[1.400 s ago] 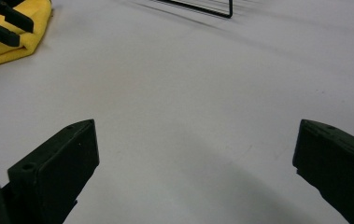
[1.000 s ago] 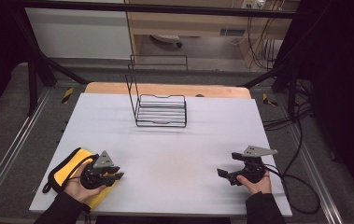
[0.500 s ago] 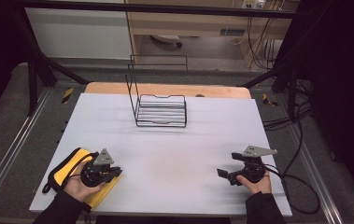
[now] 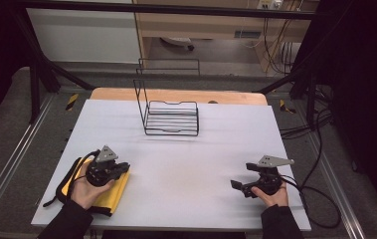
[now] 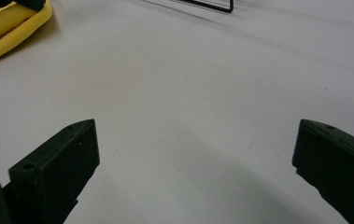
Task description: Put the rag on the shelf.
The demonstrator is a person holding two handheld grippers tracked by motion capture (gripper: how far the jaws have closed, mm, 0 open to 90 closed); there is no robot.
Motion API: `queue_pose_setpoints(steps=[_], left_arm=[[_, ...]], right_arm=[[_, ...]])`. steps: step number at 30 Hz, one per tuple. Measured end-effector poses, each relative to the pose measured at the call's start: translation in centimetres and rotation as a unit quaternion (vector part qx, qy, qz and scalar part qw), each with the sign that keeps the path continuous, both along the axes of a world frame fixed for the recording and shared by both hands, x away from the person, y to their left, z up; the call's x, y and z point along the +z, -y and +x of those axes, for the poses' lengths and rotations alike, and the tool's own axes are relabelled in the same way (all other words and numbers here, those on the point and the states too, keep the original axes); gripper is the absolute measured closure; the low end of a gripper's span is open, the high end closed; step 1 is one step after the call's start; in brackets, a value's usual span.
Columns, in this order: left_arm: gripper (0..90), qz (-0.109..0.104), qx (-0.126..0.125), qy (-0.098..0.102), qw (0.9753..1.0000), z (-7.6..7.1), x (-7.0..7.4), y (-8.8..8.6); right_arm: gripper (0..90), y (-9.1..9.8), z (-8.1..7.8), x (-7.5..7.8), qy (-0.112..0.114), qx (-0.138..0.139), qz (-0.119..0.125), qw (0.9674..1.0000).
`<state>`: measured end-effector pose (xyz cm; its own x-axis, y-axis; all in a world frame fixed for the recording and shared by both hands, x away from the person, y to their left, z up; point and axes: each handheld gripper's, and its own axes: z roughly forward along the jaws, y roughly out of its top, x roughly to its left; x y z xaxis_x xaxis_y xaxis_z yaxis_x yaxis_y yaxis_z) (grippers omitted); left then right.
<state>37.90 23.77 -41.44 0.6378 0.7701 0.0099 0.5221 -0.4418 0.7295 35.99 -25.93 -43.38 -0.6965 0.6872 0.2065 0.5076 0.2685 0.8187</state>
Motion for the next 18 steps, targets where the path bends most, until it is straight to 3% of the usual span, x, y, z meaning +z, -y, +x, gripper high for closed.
queue_pose_setpoints(steps=[6,11,15,18], left_arm=[[83.8,-0.004,0.036,0.013,0.9993,2.3,0.1,0.6],[83.6,-0.007,0.051,0.015,0.9985,4.0,-0.6,1.0],[82.2,-0.013,0.051,0.002,0.9986,4.5,-1.1,0.7],[72.0,-0.006,0.041,0.006,0.9991,4.3,-1.1,0.8]], right_arm=[[1.3,0.0,0.0,0.0,0.001,-0.002,0.000,1.0000],[1.4,-0.1,0.0,0.0,0.002,-0.002,-0.002,1.0000],[1.5,-0.1,0.0,-0.1,0.000,-0.002,-0.001,1.0000],[1.4,-0.2,0.0,0.0,0.001,-0.002,-0.001,1.0000]])
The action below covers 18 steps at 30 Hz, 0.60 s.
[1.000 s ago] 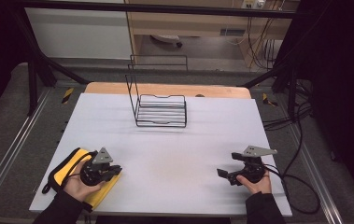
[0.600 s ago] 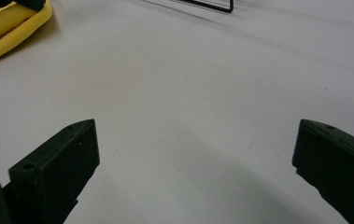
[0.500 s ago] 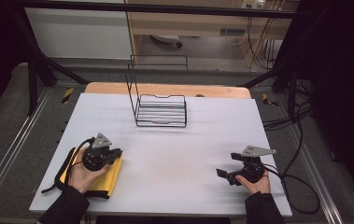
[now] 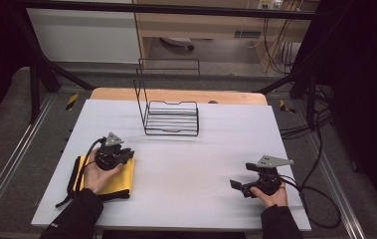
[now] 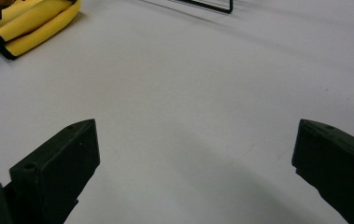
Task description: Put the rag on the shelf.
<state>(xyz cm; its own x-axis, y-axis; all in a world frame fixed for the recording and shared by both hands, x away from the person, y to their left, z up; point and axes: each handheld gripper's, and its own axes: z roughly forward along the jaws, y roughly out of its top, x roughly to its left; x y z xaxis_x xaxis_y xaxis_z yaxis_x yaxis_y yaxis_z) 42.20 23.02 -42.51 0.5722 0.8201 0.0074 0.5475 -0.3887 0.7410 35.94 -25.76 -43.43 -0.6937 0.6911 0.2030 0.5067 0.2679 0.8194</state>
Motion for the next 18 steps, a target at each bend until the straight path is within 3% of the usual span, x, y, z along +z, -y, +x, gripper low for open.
queue_pose_setpoints(steps=[2,7,10,13,15,18], left_arm=[[61.8,0.003,-0.010,-0.001,0.9999,-0.4,0.3,0.0],[46.9,0.013,-0.033,0.011,0.9993,-2.6,1.7,-0.1],[36.0,0.017,-0.043,0.009,0.9989,-3.8,2.1,-0.2],[26.2,0.030,-0.059,0.006,0.9978,-6.2,2.1,-0.4],[25.1,0.030,-0.059,0.004,0.9978,-6.7,2.0,-0.6],[26.9,0.028,-0.072,-0.016,0.9969,-8.6,1.8,-0.8]], right_arm=[[1.5,-0.1,0.0,0.0,0.002,0.000,0.000,1.0000],[1.4,-0.1,0.0,0.0,0.003,0.000,-0.003,1.0000],[1.4,-0.1,0.0,0.0,0.001,0.001,-0.005,1.0000],[1.4,-0.1,0.0,-0.1,0.002,0.002,-0.005,1.0000],[1.5,-0.1,0.0,-0.1,0.000,0.000,-0.004,1.0000],[1.4,-0.1,0.0,-0.1,0.001,0.002,-0.006,1.0000]])
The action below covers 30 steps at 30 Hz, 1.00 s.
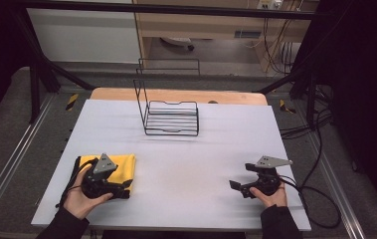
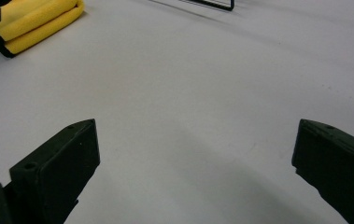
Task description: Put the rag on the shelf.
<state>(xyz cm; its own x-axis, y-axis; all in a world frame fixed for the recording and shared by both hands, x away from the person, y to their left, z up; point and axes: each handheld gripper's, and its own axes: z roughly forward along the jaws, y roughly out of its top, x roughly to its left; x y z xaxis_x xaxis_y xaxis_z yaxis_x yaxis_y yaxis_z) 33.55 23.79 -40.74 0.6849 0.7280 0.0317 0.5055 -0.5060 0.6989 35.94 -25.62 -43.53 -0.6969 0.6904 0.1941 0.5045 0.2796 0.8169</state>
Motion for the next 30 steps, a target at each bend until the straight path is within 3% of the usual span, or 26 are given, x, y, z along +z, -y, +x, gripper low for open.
queue_pose_setpoints(steps=[5,7,11,14,21,30], left_arm=[[40.3,0.001,-0.024,-0.027,0.9994,-1.6,-0.7,0.3],[44.2,0.041,-0.029,-0.020,0.9985,-2.2,-1.4,0.7],[51.3,0.051,-0.028,-0.023,0.9980,-2.2,-1.9,0.9],[56.3,0.050,-0.029,-0.038,0.9976,-1.9,-2.5,0.9],[59.9,0.045,-0.026,-0.045,0.9976,-1.6,-2.6,1.0],[77.4,0.028,-0.029,-0.064,0.9972,-0.9,-2.2,0.6]], right_arm=[[1.4,0.0,-0.1,0.0,-0.001,-0.002,0.003,1.0000],[1.4,0.0,-0.1,0.0,-0.001,-0.002,0.002,1.0000],[1.4,0.0,-0.1,0.1,-0.001,-0.002,0.003,1.0000],[1.4,0.0,-0.1,0.1,-0.001,-0.002,0.002,1.0000],[1.5,0.0,0.0,0.0,-0.001,0.001,0.001,1.0000],[1.6,0.0,0.0,0.0,-0.002,0.002,0.002,1.0000]])
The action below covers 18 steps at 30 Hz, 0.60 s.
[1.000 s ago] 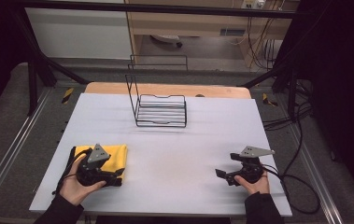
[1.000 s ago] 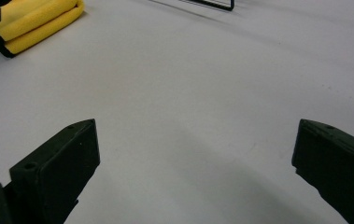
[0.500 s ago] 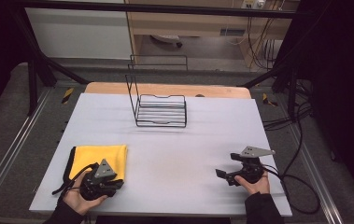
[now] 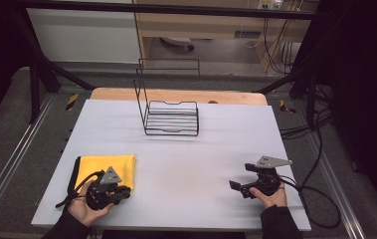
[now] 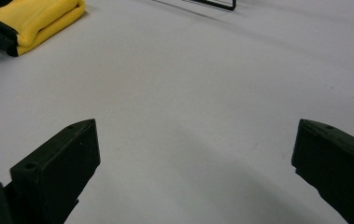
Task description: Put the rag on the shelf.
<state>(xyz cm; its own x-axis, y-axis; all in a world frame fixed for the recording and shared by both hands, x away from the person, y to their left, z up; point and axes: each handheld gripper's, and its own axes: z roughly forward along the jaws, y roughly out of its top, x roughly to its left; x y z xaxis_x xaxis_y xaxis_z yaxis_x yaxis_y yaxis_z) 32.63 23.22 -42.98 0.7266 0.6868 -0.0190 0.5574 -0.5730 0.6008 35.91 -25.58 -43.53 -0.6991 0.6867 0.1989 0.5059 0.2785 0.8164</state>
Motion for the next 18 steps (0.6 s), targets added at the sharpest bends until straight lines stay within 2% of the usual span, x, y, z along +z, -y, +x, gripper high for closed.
queue_pose_setpoints(steps=[4,5,10,11,13,17,18], left_arm=[[80.1,-0.010,0.001,-0.002,0.9999,0.2,0.2,-0.2],[80.6,-0.023,0.006,-0.001,0.9997,0.2,0.4,-0.4],[81.6,-0.053,0.011,0.011,0.9985,0.3,1.3,-0.5],[81.8,-0.053,0.011,0.011,0.9985,0.3,1.3,-0.5],[81.9,-0.069,0.011,0.019,0.9974,0.7,2.2,-0.1],[82.0,-0.073,0.011,0.030,0.9968,0.8,2.9,0.8],[82.0,-0.076,0.011,0.032,0.9966,1.0,3.3,1.6]], right_arm=[[1.7,0.0,0.0,0.0,0.000,0.000,0.001,1.0000],[1.7,0.0,0.0,0.0,-0.001,0.000,0.001,1.0000],[1.7,0.0,0.0,0.0,-0.001,0.000,0.001,1.0000],[1.8,0.0,0.0,0.0,0.000,0.001,0.002,1.0000],[1.8,-0.1,0.0,0.0,-0.001,0.001,0.003,1.0000],[1.9,-0.1,0.1,-0.1,-0.003,0.002,0.004,1.0000],[1.9,-0.2,0.1,-0.1,-0.003,0.001,0.004,1.0000]])
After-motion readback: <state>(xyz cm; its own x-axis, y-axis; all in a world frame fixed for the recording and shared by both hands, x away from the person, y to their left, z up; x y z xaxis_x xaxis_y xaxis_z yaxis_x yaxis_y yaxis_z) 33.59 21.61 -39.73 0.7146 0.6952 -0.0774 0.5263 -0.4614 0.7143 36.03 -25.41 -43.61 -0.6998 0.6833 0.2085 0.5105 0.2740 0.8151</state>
